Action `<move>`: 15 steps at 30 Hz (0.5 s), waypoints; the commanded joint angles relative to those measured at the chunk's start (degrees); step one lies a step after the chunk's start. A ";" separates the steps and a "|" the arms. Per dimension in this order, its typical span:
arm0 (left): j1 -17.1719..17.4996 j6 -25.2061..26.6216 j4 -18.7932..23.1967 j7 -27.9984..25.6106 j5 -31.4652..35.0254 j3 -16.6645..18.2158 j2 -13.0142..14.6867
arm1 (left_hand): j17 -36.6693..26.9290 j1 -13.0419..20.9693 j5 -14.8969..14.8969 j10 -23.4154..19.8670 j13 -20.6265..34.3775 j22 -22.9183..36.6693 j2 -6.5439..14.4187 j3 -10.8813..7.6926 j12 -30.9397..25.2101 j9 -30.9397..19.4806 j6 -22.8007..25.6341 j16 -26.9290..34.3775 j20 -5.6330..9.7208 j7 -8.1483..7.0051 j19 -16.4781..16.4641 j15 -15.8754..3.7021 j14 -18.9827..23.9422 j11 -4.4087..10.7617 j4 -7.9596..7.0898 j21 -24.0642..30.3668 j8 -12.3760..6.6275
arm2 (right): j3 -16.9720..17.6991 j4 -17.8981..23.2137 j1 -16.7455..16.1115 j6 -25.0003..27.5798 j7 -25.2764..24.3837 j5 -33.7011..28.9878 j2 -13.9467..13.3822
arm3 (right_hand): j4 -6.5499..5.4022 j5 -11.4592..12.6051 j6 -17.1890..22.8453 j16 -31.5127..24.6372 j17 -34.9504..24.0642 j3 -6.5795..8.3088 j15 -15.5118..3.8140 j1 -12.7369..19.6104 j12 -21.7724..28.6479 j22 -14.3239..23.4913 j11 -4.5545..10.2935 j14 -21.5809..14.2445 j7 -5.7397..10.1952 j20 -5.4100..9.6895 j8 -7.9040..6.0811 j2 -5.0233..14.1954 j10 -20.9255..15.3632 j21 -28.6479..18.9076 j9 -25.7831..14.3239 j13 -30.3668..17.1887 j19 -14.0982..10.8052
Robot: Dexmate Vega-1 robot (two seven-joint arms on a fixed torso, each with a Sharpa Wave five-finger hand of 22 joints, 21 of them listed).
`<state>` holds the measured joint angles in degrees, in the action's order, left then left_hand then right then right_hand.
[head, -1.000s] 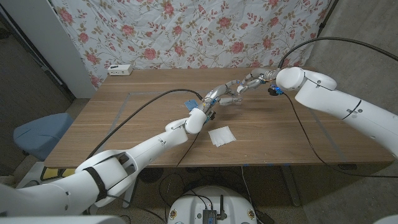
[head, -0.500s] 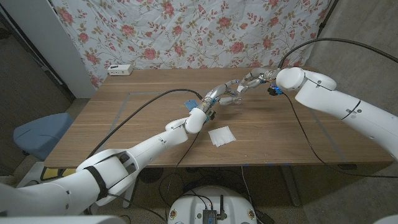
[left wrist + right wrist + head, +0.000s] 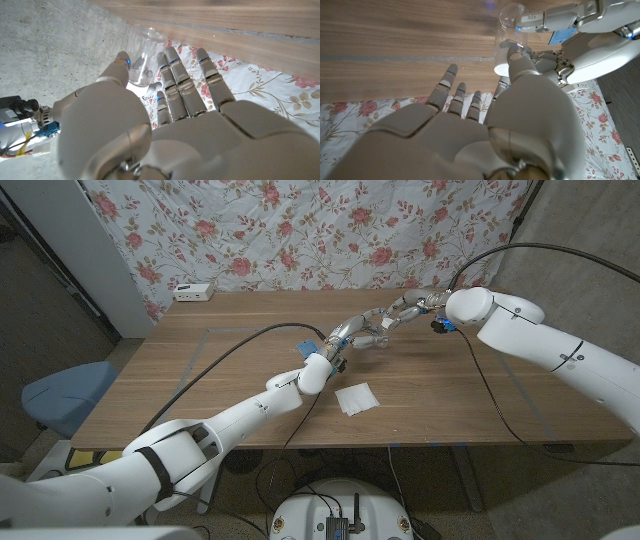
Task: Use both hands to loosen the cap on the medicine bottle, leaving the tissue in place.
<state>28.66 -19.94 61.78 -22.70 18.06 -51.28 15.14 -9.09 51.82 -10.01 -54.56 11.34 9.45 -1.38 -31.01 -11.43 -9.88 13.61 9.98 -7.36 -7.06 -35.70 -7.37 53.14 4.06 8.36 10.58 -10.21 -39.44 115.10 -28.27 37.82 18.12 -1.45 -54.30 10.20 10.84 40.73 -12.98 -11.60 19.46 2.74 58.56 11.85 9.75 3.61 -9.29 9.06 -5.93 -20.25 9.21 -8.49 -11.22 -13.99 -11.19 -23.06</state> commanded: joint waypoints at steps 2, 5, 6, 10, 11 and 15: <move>0.69 0.83 1.30 -0.27 0.25 0.09 0.38 | -0.15 -0.15 -0.17 -3.91 0.25 0.18 0.67 -0.28 -0.28 -0.16 0.46 -0.02 0.04 0.04 0.43 -4.11 0.31 3.25 -0.09 0.11 -0.41 | 0.84 0.54 -0.61 -0.94 0.60 1.37 -0.84 | 0.22 0.28 5.22 0.03 -0.10 1.19 -0.55 2.08 -0.15 0.17 0.61 0.40 3.71 0.22 0.12 0.37 -0.27 0.17 0.22 -0.03 0.75; 0.82 0.87 1.55 -0.28 0.32 0.10 0.48 | -0.16 -0.14 -0.17 -3.91 0.25 0.18 0.67 -0.29 -0.28 -0.16 0.49 -0.02 0.04 0.07 0.42 -4.11 0.33 3.28 -0.07 0.12 -0.42 | 1.12 0.87 -0.90 -0.85 0.40 1.64 -0.99 | 0.23 0.31 5.40 0.10 -0.10 1.34 -0.73 2.40 -0.16 0.17 0.65 0.56 3.72 0.27 0.15 0.40 -0.29 0.17 0.29 -0.03 0.79; 0.86 0.89 1.63 -0.30 0.34 0.11 0.50 | -0.16 -0.13 -0.17 -3.92 0.25 0.18 0.66 -0.29 -0.28 -0.16 0.52 -0.01 0.05 0.00 0.42 -4.15 0.34 3.32 -0.05 0.12 -0.43 | 1.17 0.98 -0.99 -0.99 0.37 1.67 -1.11 | 0.23 0.32 5.52 0.10 -0.10 1.42 -0.79 2.56 -0.14 0.17 0.69 0.56 3.72 0.28 0.16 0.42 -0.37 0.18 0.32 -0.02 0.82; 1.07 0.99 2.03 -0.30 0.41 0.14 0.61 | -0.15 -0.16 -0.17 -3.99 0.25 0.18 0.62 -0.29 -0.30 -0.16 0.56 -0.03 0.04 0.01 0.40 -4.14 0.33 3.33 -0.03 0.13 -0.44 | 1.43 1.46 -1.31 -0.90 0.19 1.89 -1.37 | 0.23 0.38 6.10 0.11 -0.10 1.74 -0.92 3.18 -0.13 0.17 1.01 0.56 3.70 0.37 0.13 0.52 -0.52 0.18 0.45 -0.01 0.91; 1.13 1.07 2.17 -0.29 0.45 0.14 0.65 | -0.15 -0.17 -0.17 -4.02 0.25 0.18 0.62 -0.30 -0.31 -0.16 0.57 -0.03 0.02 0.00 0.40 -4.12 0.33 3.36 -0.04 0.13 -0.44 | 1.49 1.54 -1.38 -1.00 0.21 1.96 -1.47 | 0.24 0.40 6.39 0.12 -0.09 1.87 -0.94 3.45 -0.11 0.17 1.11 0.57 3.69 0.41 0.10 0.54 -0.61 0.16 0.49 -0.01 0.91; 1.34 1.30 2.78 -0.30 0.65 0.19 0.86 | -0.16 -0.16 -0.19 -3.87 0.25 0.18 0.69 -0.35 -0.25 -0.16 0.59 0.00 0.04 0.03 0.42 -4.15 0.41 3.45 -0.04 0.12 -0.45 | 1.94 2.03 -1.87 -1.16 -0.12 2.33 -1.78 | 0.26 0.52 7.70 0.15 -0.08 2.37 -1.23 4.49 -0.16 0.17 1.57 0.62 3.67 0.63 -0.11 0.62 -0.66 0.19 0.66 0.01 1.12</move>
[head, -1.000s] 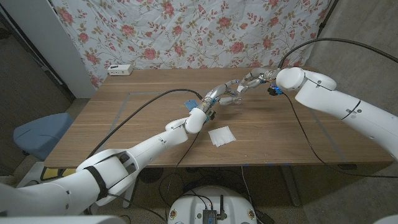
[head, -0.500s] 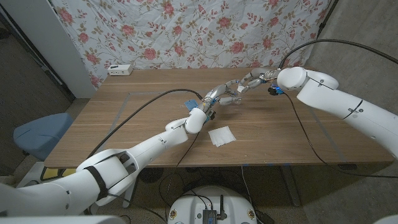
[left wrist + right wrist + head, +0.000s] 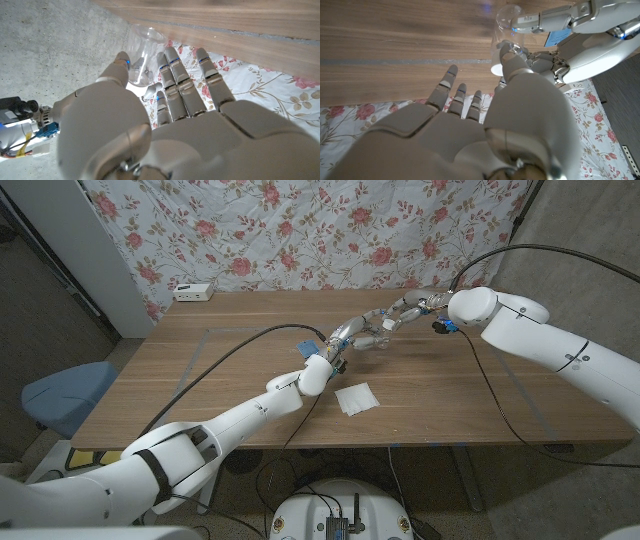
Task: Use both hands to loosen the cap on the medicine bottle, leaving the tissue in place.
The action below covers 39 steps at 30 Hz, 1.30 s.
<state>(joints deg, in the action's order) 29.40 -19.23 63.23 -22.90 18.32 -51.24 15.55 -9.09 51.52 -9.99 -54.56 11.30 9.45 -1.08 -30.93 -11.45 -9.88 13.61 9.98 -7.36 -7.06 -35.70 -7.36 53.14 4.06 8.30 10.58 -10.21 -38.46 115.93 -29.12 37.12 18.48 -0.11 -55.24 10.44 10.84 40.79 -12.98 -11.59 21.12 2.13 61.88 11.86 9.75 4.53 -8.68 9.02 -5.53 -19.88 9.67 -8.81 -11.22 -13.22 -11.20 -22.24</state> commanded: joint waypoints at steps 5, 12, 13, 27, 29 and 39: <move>0.81 0.80 1.84 -0.05 0.53 0.21 0.58 | -0.14 0.10 -0.21 -4.00 0.29 0.18 0.39 -0.46 -0.28 -0.16 0.55 -0.04 0.02 0.04 0.44 -4.15 0.37 3.31 0.01 0.12 -0.42 | 1.23 1.56 -1.35 -0.79 -0.63 1.19 -1.15 | -0.07 0.70 8.81 0.18 -0.11 1.06 -0.88 1.93 -0.13 0.17 0.94 0.10 3.70 0.46 -0.68 0.24 -0.61 0.19 0.01 0.03 0.47; 1.02 1.02 2.20 -0.11 0.64 0.30 0.64 | -0.15 0.08 -0.21 -4.00 0.29 0.18 0.41 -0.50 -0.27 -0.16 0.53 -0.03 0.03 0.04 0.43 -4.17 0.40 3.26 0.02 0.13 -0.41 | 1.56 1.77 -1.66 -0.98 -1.02 1.30 -1.34 | -0.20 0.87 10.43 0.09 -0.13 1.35 -1.38 2.73 -0.02 0.17 1.36 -0.06 3.68 0.52 -0.97 0.15 -1.15 0.11 0.16 0.05 0.44; 1.03 1.06 2.21 -0.14 0.67 0.31 0.63 | -0.15 0.07 -0.21 -4.00 0.29 0.18 0.41 -0.50 -0.27 -0.16 0.53 -0.03 -0.01 0.01 0.41 -4.17 0.40 3.23 0.02 0.14 -0.41 | 1.52 1.76 -1.62 -0.97 -1.03 1.23 -1.33 | -0.22 0.88 10.54 0.08 -0.13 1.35 -1.35 2.77 -0.03 0.17 1.38 -0.06 3.68 0.48 -0.98 0.13 -1.15 0.10 0.17 0.05 0.42; 0.42 0.58 0.84 -0.06 0.47 0.20 0.06 | -0.15 0.11 -0.21 -3.95 0.29 0.18 0.39 -0.56 -0.23 -0.16 0.55 -0.04 -0.01 0.01 0.48 -4.22 0.43 3.31 0.10 0.12 -0.40 | 1.03 0.71 -0.71 -1.16 0.22 1.35 -1.00 | -0.50 0.87 9.92 0.09 -0.23 1.19 -1.04 3.22 -0.35 0.18 1.18 0.13 3.66 0.19 -0.05 -0.56 -0.69 0.09 0.60 0.04 0.61; 0.22 0.33 0.41 -0.15 0.48 0.14 -0.07 | -0.17 0.08 -0.21 -4.01 0.29 0.18 0.44 -0.56 -0.26 -0.16 0.54 0.00 -0.01 -0.01 0.48 -4.20 0.50 3.30 0.07 0.12 -0.39 | 0.98 0.67 -0.54 -1.05 0.51 1.40 -1.06 | -0.55 0.82 9.03 0.14 -0.25 1.02 -1.01 3.26 -0.50 0.18 1.05 0.31 3.66 0.11 0.55 -0.91 -0.34 0.09 0.77 0.04 0.66; -0.45 -0.89 -1.05 -1.11 0.79 -0.03 -0.37 | -0.18 0.15 -0.20 -3.94 0.29 0.18 0.35 -0.54 -0.22 -0.16 0.54 0.00 0.12 -0.02 0.55 -4.31 0.48 3.31 0.17 0.10 -0.39 | 0.64 0.63 0.65 0.16 2.54 1.90 -1.50 | -0.94 0.45 3.39 0.76 -0.39 0.14 0.43 3.40 -1.20 0.17 -0.28 2.42 3.68 -0.61 4.22 -1.85 2.63 0.39 1.42 -0.03 2.30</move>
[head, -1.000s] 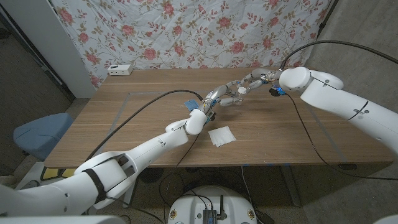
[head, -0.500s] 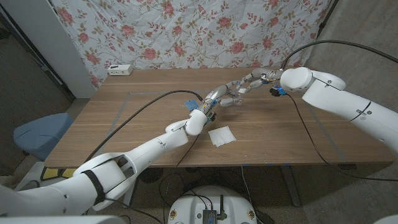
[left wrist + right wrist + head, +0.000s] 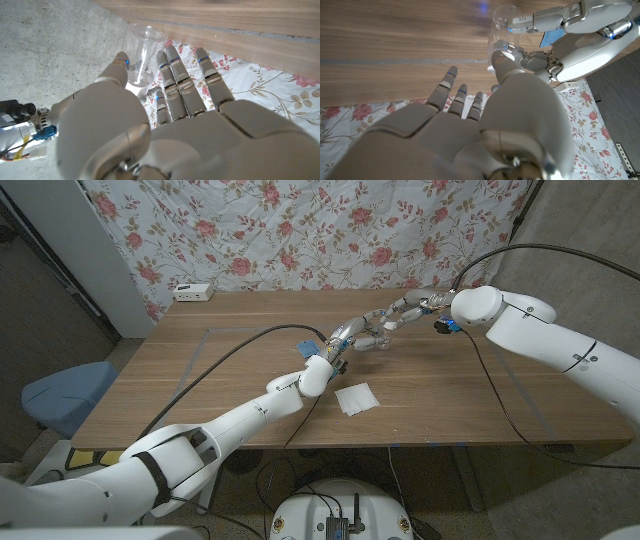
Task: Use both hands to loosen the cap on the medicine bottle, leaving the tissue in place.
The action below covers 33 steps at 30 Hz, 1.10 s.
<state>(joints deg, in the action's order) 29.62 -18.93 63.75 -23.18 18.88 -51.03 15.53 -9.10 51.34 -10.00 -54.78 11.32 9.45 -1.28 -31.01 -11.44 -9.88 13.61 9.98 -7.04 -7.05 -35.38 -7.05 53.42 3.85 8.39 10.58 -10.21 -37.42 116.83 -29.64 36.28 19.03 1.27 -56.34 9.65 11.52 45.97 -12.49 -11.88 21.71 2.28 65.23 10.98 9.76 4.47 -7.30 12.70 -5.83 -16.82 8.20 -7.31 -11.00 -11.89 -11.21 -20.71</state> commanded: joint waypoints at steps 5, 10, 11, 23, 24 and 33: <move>-0.94 -1.81 -2.31 -1.65 0.49 -0.27 -0.48 | -0.17 0.38 -0.18 -3.77 0.27 0.18 0.51 -0.47 -0.24 -0.16 0.40 -0.01 -0.14 -0.07 0.26 -4.66 0.17 3.44 0.13 0.10 -0.34 | -0.42 -0.03 1.63 1.49 2.77 0.82 -0.72 | -0.30 -0.47 -4.54 0.49 -0.12 -0.89 0.98 -0.05 -0.38 0.16 -0.42 1.92 -0.02 -0.47 2.81 -0.67 2.34 0.19 0.22 -0.04 1.31; -1.31 -2.77 -3.25 -2.57 0.94 -0.45 -0.61 | -0.20 0.49 -0.19 -3.83 0.27 0.18 0.56 -0.49 -0.26 -0.16 0.26 0.03 -0.15 -0.19 0.29 -4.81 0.21 3.48 0.18 0.09 -0.30 | -0.49 0.21 2.12 2.05 3.44 1.02 -1.03 | -0.50 -0.63 -6.39 0.65 -0.13 -1.27 1.43 -0.36 -0.45 0.15 -0.68 2.64 -0.04 -0.73 3.87 -0.81 3.34 0.28 0.26 -0.05 1.94; -1.41 -3.06 -3.57 -2.97 1.16 -0.52 -0.68 | -0.22 0.58 -0.18 -3.87 0.27 0.18 0.53 -0.47 -0.28 -0.16 0.25 0.06 -0.12 -0.18 0.31 -4.88 0.24 3.57 0.25 0.09 -0.30 | -0.49 0.30 2.21 2.26 3.53 1.05 -1.08 | -0.52 -0.64 -6.62 0.67 -0.12 -1.32 1.51 -0.39 -0.44 0.15 -0.84 2.72 -0.04 -0.78 4.00 -0.83 3.44 0.28 0.26 -0.05 1.97; -2.37 -5.59 -6.41 -5.69 2.19 -1.07 -1.52 | -0.29 1.02 -0.17 -4.41 0.27 0.17 0.48 -0.37 -0.46 -0.16 0.51 0.22 0.25 -0.19 0.14 -4.94 0.59 3.71 0.50 0.17 -0.42 | 0.31 2.10 1.70 4.03 2.47 1.67 -2.05 | -0.64 -0.79 -9.14 0.81 -0.10 -1.71 2.25 -0.64 -0.41 0.14 -1.46 3.60 -0.05 -0.99 5.24 -0.87 4.63 0.27 0.26 -0.06 2.57; -2.41 -5.69 -6.51 -5.78 2.21 -1.10 -1.55 | -0.29 1.04 -0.17 -4.47 0.27 0.17 0.51 -0.37 -0.47 -0.16 0.50 0.23 0.28 -0.16 0.16 -4.94 0.63 3.73 0.49 0.16 -0.42 | 0.45 2.19 1.52 3.85 2.22 1.73 -2.14 | -0.64 -0.79 -9.21 0.81 -0.10 -1.72 2.26 -0.65 -0.41 0.14 -1.45 3.62 -0.05 -0.95 5.27 -0.87 4.65 0.26 0.26 -0.06 2.57; -2.20 -5.51 -5.85 -6.44 2.59 -1.13 -1.35 | -0.38 1.70 -0.16 -5.02 0.26 0.16 0.53 -0.26 -0.63 -0.16 0.60 0.44 0.74 0.30 0.00 -5.22 1.07 4.05 0.76 0.20 -0.44 | 1.69 3.33 0.29 4.01 0.34 2.47 -2.75 | -0.76 -0.83 -10.46 0.77 -0.09 -1.95 2.35 -0.88 -0.30 0.13 -1.81 3.78 -0.07 -1.00 5.76 -0.86 4.95 0.21 0.25 -0.07 2.72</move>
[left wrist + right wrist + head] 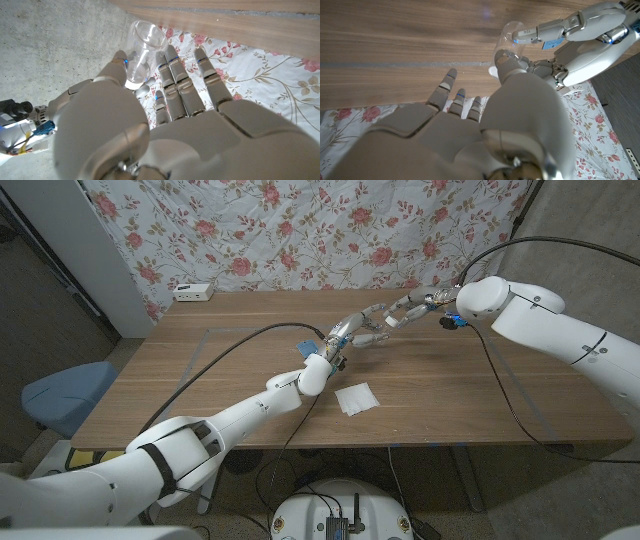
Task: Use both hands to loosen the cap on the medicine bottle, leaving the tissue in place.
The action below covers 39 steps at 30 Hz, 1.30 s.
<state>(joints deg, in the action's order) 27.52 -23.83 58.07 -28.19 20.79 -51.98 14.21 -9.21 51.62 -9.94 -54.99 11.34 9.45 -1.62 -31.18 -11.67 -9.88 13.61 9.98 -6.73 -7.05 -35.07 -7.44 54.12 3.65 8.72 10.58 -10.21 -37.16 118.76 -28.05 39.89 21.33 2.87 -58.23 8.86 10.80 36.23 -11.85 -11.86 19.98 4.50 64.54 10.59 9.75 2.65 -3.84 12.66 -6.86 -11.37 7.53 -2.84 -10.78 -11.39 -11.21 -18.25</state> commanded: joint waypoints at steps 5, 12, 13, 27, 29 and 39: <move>0.11 -0.56 0.12 -1.74 0.78 -0.11 0.04 | -0.23 1.63 -0.23 -4.80 0.24 0.15 0.91 -0.08 -0.36 -0.16 0.53 0.39 0.50 0.61 -0.30 -4.80 0.43 4.28 0.46 0.18 -0.41 | 1.96 1.60 -1.80 -0.17 -2.29 1.56 -1.21 | -0.04 -0.14 -1.96 0.07 -0.09 -0.44 0.22 -0.43 0.20 0.13 -0.31 0.34 -0.08 0.05 0.70 -0.31 0.56 -0.04 -0.25 -0.07 0.37; 0.00 -1.18 -0.42 -2.54 1.19 -0.25 -0.10 | -0.24 1.94 -0.20 -4.85 0.24 0.15 0.74 0.09 -0.34 -0.16 0.51 0.37 0.65 0.52 -0.43 -4.92 0.47 4.44 0.60 0.22 -0.39 | 3.56 2.33 -3.45 -1.18 -3.88 3.04 -1.70 | -0.16 -0.20 -3.36 0.03 -0.05 -0.79 0.45 -0.85 0.30 0.13 -0.86 0.40 -0.08 -0.08 1.01 -0.51 0.70 -0.13 -0.26 -0.07 0.34; -0.04 -1.32 -0.59 -2.71 1.26 -0.29 -0.15 | -0.24 1.95 -0.20 -4.88 0.24 0.15 0.73 0.11 -0.34 -0.16 0.48 0.36 0.74 0.55 -0.41 -4.89 0.46 4.40 0.59 0.21 -0.38 | 3.89 2.39 -3.73 -1.36 -4.10 3.40 -1.76 | -0.21 -0.25 -3.72 0.02 -0.04 -0.95 0.55 -1.05 0.33 0.12 -1.01 0.38 -0.09 -0.22 1.08 -0.68 0.70 -0.17 -0.26 -0.07 0.29; -0.77 -4.06 -4.37 -6.62 2.49 -1.15 -1.35 | -0.21 2.53 -0.21 -4.66 0.20 0.13 0.49 0.43 -0.16 -0.15 0.20 0.09 1.19 0.65 -0.02 -5.23 -0.10 4.84 0.67 0.04 -0.29 | 7.03 4.00 -6.69 -2.68 -7.09 6.90 -2.78 | -3.01 -0.88 -11.24 -0.21 0.11 -5.48 2.63 -9.55 0.83 0.15 -5.02 -0.02 -2.31 -1.37 1.07 -3.21 0.72 -0.37 -0.72 -0.17 0.00; -0.81 -4.39 -4.93 -6.95 2.39 -1.23 -1.58 | -0.19 2.54 -0.22 -4.57 0.20 0.13 0.49 0.45 -0.12 -0.15 0.20 0.03 1.19 0.68 0.01 -5.22 -0.22 4.80 0.64 0.03 -0.29 | 7.35 4.44 -7.17 -2.45 -8.03 7.04 -2.79 | -3.42 -0.90 -11.65 -0.27 0.12 -6.19 2.86 -11.01 0.98 0.16 -5.59 -0.21 -4.36 -1.63 0.81 -3.54 0.41 -0.44 -0.79 -0.20 -0.21; -1.97 -6.87 -8.85 -10.08 2.94 -2.16 -3.26 | -0.15 2.27 -0.25 -3.81 0.14 0.13 0.27 0.94 0.20 -0.15 -0.40 -0.27 1.60 0.92 0.87 -5.18 -1.38 4.98 0.28 -0.17 -0.16 | 5.92 6.33 -6.47 0.57 -9.80 5.28 -2.60 | -5.46 -0.71 -10.85 -0.92 0.05 -9.13 4.00 -17.55 1.62 0.19 -7.93 -2.42 -10.92 -2.16 -0.30 -4.77 -1.67 -0.88 -1.07 -0.35 -2.22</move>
<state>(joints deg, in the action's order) 26.51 -28.39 52.79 -35.29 23.26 -53.33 12.45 -9.20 52.68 -10.00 -54.54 11.33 9.45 -1.93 -30.36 -11.37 -9.88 13.38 9.89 -5.40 -6.21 -34.16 -7.51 53.25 4.09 9.15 10.36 -10.21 -30.68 123.45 -34.52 38.17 13.42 8.96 -60.83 3.54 9.92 25.00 -12.44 -11.72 11.41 8.14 47.97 11.93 9.75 -4.35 -5.89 2.60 -8.95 -11.08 2.82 -4.32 -11.35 -12.14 -11.34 -19.87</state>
